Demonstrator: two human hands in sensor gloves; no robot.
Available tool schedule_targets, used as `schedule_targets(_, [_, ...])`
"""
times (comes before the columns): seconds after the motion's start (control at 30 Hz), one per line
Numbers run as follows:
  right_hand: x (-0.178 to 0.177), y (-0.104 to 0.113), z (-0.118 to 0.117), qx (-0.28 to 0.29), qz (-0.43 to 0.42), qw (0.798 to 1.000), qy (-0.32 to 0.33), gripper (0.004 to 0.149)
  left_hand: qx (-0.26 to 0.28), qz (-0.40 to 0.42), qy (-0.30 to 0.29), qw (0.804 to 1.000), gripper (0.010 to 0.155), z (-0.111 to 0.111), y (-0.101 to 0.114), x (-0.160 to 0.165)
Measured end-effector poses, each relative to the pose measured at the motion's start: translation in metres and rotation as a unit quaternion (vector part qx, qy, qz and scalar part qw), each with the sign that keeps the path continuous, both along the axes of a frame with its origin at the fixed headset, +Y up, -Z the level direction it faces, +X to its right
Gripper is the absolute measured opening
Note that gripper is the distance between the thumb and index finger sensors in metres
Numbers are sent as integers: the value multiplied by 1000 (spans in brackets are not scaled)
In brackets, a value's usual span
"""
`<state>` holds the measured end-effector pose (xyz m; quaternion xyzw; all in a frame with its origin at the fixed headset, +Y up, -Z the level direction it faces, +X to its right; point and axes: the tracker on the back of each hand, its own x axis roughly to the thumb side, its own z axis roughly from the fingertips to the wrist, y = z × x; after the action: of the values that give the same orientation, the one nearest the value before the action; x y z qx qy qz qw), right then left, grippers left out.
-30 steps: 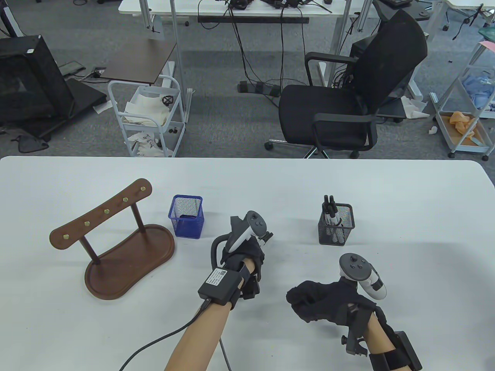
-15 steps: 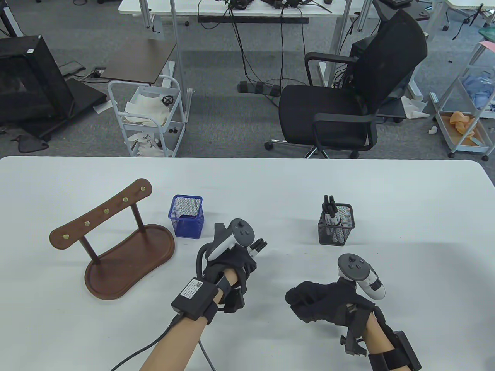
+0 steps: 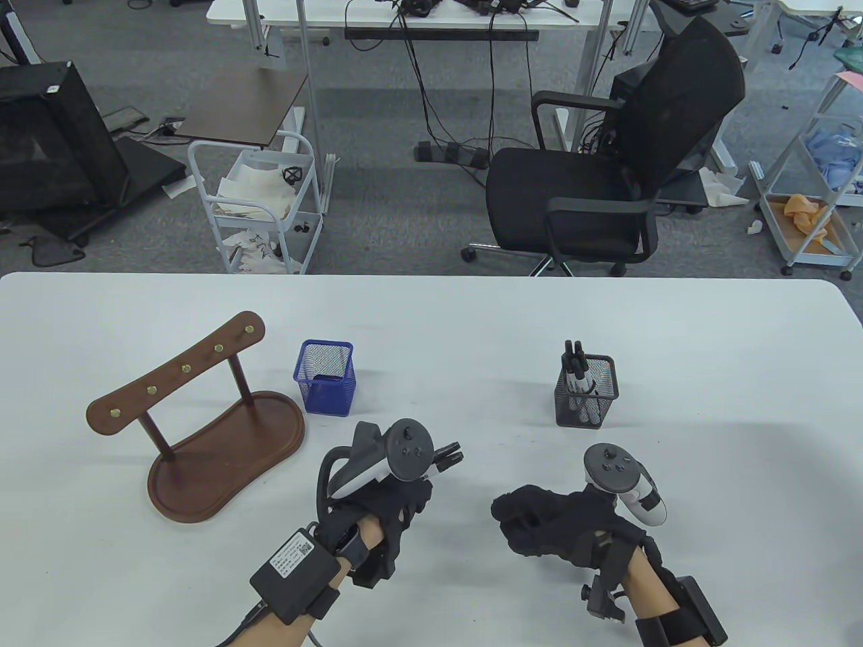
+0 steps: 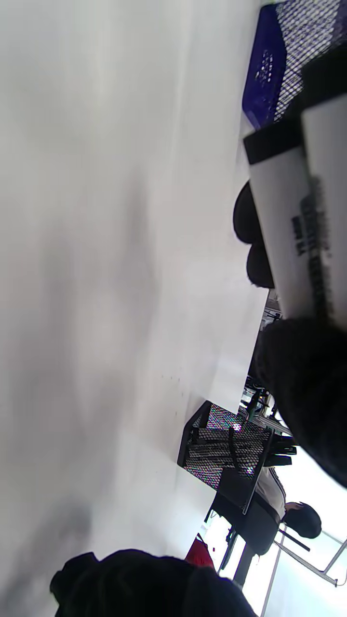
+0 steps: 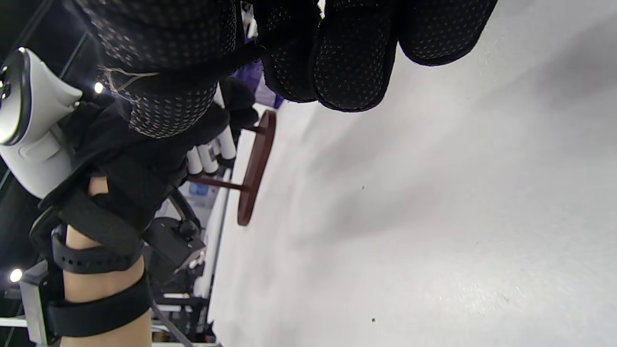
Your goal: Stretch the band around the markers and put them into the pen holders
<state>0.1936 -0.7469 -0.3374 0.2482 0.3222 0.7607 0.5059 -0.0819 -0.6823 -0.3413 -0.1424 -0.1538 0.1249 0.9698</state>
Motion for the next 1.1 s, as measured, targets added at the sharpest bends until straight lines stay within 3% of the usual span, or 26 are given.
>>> schedule_targets(0.17, [1,1,0,25,18,999,-35,59,41,-30,-33,998,46,10,-5,1])
schedule_targets(0.3, [-2,5,2,49,27,997,-52,62,93,-114,-68,987,45,17,-8,5])
schedule_targets(0.7, [-27,29,12,146,106,977,-117,71,77,-144,-109,981,49,31,-17,22])
schedule_targets(1.1, [-56,32,3,140,129,976,-105,72,66,-157,-123,978,53,32,-10,30])
